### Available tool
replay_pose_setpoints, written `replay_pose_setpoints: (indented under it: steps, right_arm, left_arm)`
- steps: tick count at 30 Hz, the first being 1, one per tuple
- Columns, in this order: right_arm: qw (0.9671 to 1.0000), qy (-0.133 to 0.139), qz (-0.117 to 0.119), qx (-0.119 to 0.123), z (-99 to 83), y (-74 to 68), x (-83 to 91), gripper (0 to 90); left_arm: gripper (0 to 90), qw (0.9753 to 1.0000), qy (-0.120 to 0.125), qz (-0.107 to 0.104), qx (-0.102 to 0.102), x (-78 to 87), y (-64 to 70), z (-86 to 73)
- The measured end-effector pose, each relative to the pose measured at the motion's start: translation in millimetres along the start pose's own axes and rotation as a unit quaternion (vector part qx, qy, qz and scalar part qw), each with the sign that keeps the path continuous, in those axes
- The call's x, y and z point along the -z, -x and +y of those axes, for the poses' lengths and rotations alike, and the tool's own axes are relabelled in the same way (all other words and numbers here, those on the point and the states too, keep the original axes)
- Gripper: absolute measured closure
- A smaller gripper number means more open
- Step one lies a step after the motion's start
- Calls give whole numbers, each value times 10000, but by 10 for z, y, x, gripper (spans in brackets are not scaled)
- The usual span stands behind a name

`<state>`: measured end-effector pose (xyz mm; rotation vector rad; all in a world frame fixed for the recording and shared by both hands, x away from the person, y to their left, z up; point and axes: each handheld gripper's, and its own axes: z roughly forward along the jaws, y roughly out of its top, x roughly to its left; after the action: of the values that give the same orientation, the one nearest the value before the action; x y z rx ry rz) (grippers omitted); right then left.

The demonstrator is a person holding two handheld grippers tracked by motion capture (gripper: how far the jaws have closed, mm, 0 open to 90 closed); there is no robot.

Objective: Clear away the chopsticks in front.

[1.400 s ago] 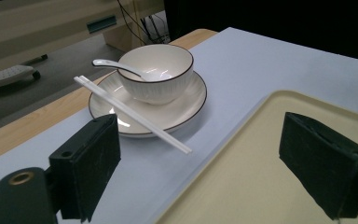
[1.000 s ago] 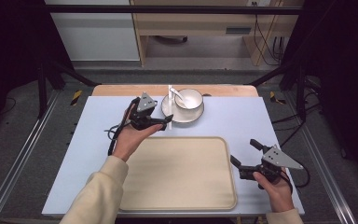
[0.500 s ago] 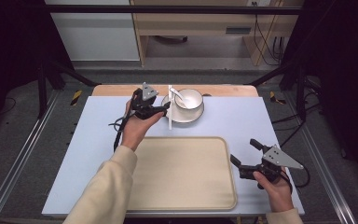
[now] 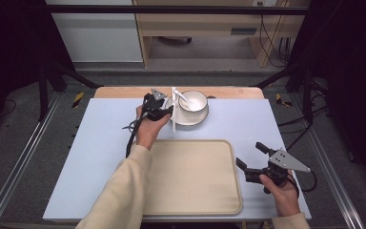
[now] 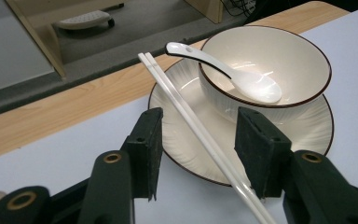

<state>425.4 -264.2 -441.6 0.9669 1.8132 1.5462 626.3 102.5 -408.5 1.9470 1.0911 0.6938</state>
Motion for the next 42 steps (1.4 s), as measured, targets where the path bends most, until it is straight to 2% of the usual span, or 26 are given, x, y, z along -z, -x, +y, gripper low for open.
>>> replay_pose_setpoints:
  steps: [2, 8, 15, 22, 31, 36, 39, 42]
  right_arm:
    - [10000, 6, -2, 3, -2, 6, 0, 46]
    - [10000, 1, -3, -13, -3, 22, 9, 48]
    - [10000, -9, -11, -48, -7, 29, 7, 49]
    - [10000, -27, -15, -64, -7, 39, 13, 49]
    - [10000, -29, -16, -87, -8, 41, 12, 50]
    - [9999, -58, 1, -90, -10, 31, 3, 51]
    - [9999, -56, 3, -94, -10, 31, 3, 51]
    - [9999, -56, 4, -88, -12, 34, 2, 51]
  left_arm:
    - [527, 9999, -93, 58, -24, -62, 21, -18]
    - [544, 9994, -286, 55, 160, -223, 15, -93]
    - [561, 9990, -407, 52, 194, -304, 44, -136]
    - [609, 9985, -488, 124, 208, -363, 74, -168]
    - [678, 9982, -534, 89, 250, -404, 81, -200]
    - [740, 9979, -496, 65, 418, -448, 93, -224]
    - [758, 9971, -483, 100, 587, -475, 99, -242]
    - [767, 9967, -443, 146, 667, -502, 113, -255]
